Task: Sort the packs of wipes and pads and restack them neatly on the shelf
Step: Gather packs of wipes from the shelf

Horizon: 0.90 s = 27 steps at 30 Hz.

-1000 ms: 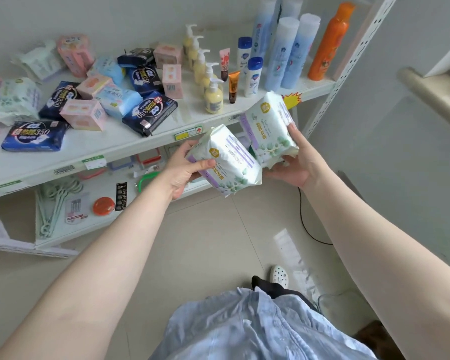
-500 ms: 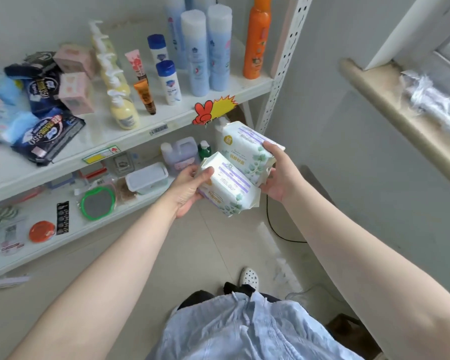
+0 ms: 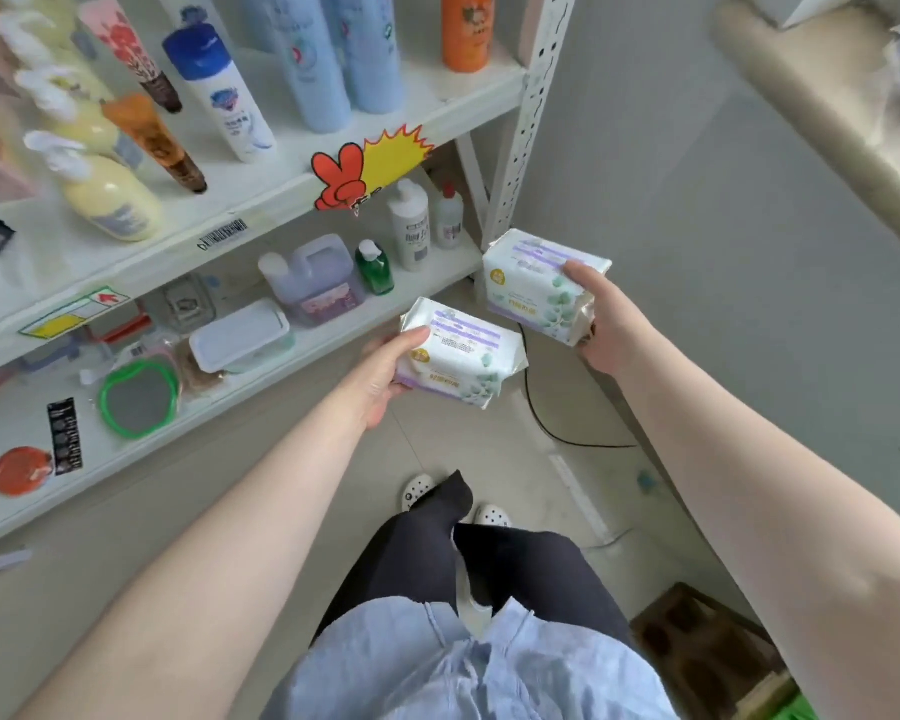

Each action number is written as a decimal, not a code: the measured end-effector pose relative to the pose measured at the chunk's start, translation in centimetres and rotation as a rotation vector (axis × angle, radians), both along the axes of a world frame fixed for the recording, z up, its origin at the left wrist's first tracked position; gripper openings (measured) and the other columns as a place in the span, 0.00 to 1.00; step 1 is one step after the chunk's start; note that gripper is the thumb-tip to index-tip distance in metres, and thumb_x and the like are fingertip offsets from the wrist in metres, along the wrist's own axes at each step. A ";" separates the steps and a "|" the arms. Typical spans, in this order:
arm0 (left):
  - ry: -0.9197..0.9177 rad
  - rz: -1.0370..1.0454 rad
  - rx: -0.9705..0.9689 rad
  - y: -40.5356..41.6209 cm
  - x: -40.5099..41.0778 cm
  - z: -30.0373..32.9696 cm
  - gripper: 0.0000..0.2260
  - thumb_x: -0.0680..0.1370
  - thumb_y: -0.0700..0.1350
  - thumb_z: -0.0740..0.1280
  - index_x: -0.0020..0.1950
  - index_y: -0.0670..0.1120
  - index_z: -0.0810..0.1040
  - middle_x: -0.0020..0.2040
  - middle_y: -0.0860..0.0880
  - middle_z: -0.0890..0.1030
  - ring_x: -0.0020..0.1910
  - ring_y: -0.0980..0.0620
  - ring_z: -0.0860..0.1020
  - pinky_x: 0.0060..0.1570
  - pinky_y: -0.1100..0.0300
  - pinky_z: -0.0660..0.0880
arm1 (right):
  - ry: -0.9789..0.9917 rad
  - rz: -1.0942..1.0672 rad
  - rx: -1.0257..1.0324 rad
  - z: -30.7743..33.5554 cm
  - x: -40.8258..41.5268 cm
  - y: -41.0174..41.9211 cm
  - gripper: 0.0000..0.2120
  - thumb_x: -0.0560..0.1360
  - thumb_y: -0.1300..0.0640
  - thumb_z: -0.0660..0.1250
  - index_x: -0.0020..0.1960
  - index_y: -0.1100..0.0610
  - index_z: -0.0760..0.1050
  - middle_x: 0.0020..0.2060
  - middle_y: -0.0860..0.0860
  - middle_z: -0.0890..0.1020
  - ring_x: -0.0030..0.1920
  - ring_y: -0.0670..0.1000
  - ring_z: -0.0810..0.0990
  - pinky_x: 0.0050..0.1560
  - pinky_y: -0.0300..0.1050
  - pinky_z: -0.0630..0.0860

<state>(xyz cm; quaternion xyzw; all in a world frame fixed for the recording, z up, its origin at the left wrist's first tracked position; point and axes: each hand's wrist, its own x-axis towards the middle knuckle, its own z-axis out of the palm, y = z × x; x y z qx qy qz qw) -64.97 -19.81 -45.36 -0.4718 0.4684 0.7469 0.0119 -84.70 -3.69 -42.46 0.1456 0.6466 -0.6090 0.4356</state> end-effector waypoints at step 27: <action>-0.150 0.024 0.127 2.6 -12.2 -64.2 0.22 0.77 0.43 0.69 0.69 0.44 0.67 0.64 0.46 0.76 0.61 0.47 0.78 0.66 0.51 0.71 | 0.066 0.154 0.178 -64.3 -11.7 -4.7 0.12 0.71 0.57 0.75 0.51 0.60 0.78 0.45 0.56 0.85 0.37 0.49 0.84 0.44 0.44 0.83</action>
